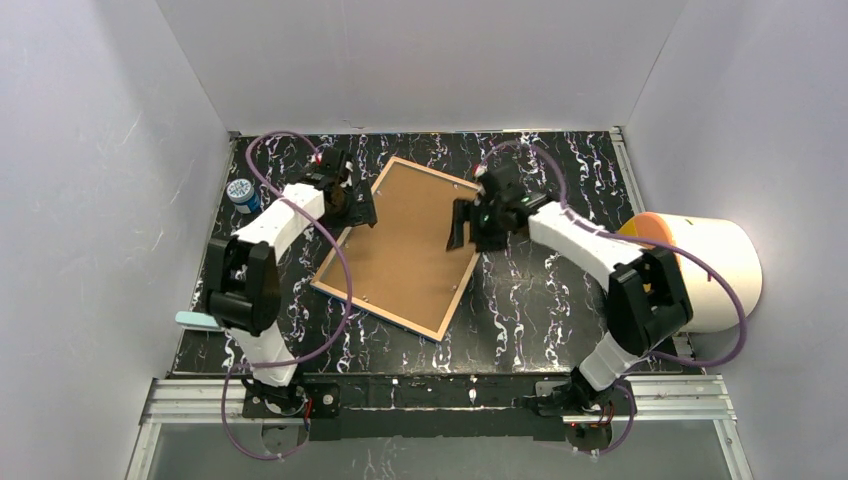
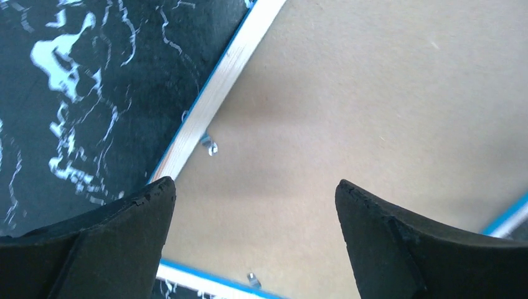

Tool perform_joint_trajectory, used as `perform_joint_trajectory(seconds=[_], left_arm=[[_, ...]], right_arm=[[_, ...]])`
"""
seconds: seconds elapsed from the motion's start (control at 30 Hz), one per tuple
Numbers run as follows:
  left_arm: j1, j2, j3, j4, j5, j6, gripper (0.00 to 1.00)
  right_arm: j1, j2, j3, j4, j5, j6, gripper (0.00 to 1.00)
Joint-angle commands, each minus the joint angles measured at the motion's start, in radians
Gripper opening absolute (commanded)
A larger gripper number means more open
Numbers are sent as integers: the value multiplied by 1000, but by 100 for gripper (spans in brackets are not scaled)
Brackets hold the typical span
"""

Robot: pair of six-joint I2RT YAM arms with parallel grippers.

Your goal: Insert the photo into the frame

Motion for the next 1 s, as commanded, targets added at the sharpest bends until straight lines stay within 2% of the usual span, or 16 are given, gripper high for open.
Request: perform_joint_trajectory(seconds=[0.0,0.17,0.37,0.47,0.67,0.8,0.97], left_arm=[[-3,-188,-5,-128,-43,-73,98],[-3,-376,-173,-205,-27,-190,99],[-3,-583,-440,-163,160,-223,98],[-3,-599,-499,-170,201,-225,98],[-3,-574,-579,-126,274,-227,98],[-3,-548,-644,-7,338,-247,98],[-3,-451,-606,101,351,-235,98]], right_arm=[[-168,-29,128,56,53,-139,83],[-306,225,411,72,-27,-206,82],[-374,590,802,-8,-65,-261,82],[-389,690,925,-43,-77,-259,81],[-414,721,881,27,-127,-241,82],[-416,718,822,21,-172,-260,82],[-419,647,694,43,-249,-271,81]])
